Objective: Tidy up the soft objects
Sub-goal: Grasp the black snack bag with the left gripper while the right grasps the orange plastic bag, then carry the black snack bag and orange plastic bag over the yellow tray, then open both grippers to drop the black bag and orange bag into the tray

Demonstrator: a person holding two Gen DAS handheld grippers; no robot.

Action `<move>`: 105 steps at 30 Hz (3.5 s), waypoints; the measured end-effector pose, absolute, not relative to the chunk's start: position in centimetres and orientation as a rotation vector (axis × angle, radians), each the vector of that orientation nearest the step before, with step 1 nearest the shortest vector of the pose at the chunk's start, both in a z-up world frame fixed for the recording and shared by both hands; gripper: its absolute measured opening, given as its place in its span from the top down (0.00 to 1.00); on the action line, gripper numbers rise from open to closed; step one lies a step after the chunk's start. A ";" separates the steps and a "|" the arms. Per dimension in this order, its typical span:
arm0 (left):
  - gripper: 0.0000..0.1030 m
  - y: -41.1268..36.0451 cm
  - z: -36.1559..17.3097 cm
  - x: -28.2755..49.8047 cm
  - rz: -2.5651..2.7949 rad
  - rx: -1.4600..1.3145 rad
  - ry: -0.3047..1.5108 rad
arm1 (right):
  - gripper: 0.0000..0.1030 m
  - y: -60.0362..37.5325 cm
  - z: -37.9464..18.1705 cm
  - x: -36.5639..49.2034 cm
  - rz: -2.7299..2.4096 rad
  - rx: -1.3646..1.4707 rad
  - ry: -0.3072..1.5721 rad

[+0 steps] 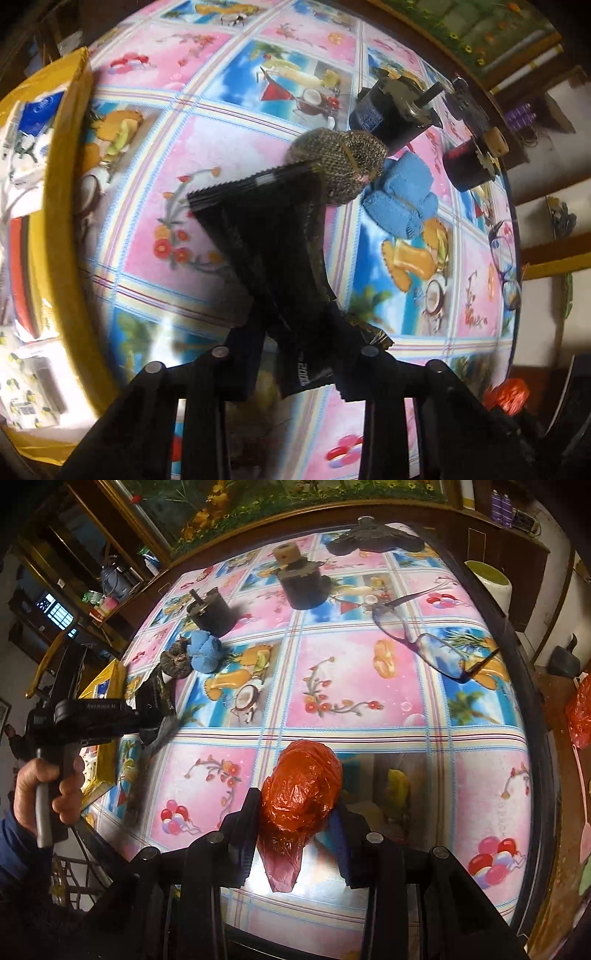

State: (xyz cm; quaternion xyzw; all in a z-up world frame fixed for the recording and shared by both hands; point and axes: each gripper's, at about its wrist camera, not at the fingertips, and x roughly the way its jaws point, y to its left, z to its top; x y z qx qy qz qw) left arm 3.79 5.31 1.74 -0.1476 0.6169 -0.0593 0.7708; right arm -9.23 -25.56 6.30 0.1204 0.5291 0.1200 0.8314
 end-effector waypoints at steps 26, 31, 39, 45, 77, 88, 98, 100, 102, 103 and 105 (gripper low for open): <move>0.78 18.2 11.2 -9.8 -0.031 -0.431 0.995 | 0.62 -4.9 9.0 -6.9 0.692 -0.035 1.126; 0.78 22.2 12.8 -11.7 0.060 -0.451 0.937 | 0.62 0.6 9.6 -6.7 0.780 -0.099 1.132; 0.78 26.4 14.2 -14.3 0.168 -0.486 0.884 | 0.62 9.0 10.4 -5.8 0.899 -0.177 1.119; 0.78 28.5 12.9 -15.2 0.239 -0.504 0.906 | 0.62 13.3 9.5 -3.5 0.932 -0.175 1.164; 0.77 28.7 6.5 -9.4 0.270 -0.437 1.043 | 0.62 20.4 3.8 5.7 0.847 -0.218 1.225; 0.73 28.1 6.5 -8.9 0.292 -0.405 1.041 | 0.61 21.5 3.7 6.8 0.854 -0.224 1.222; 0.54 27.4 7.3 -9.4 0.297 -0.398 1.015 | 0.46 20.6 4.1 6.4 0.839 -0.221 1.199; 0.50 27.3 7.6 -9.7 0.299 -0.396 1.003 | 0.39 20.3 4.6 6.2 0.833 -0.216 1.176; 0.45 27.3 8.0 -10.0 0.305 -0.395 0.985 | 0.35 19.9 5.2 6.0 0.823 -0.213 1.162; 0.42 27.2 8.1 -10.1 0.308 -0.396 0.979 | 0.35 19.8 5.4 6.0 0.822 -0.211 1.158; 0.42 27.2 8.4 -10.5 0.312 -0.399 0.971 | 0.35 19.4 6.0 5.9 0.829 -0.203 1.149</move>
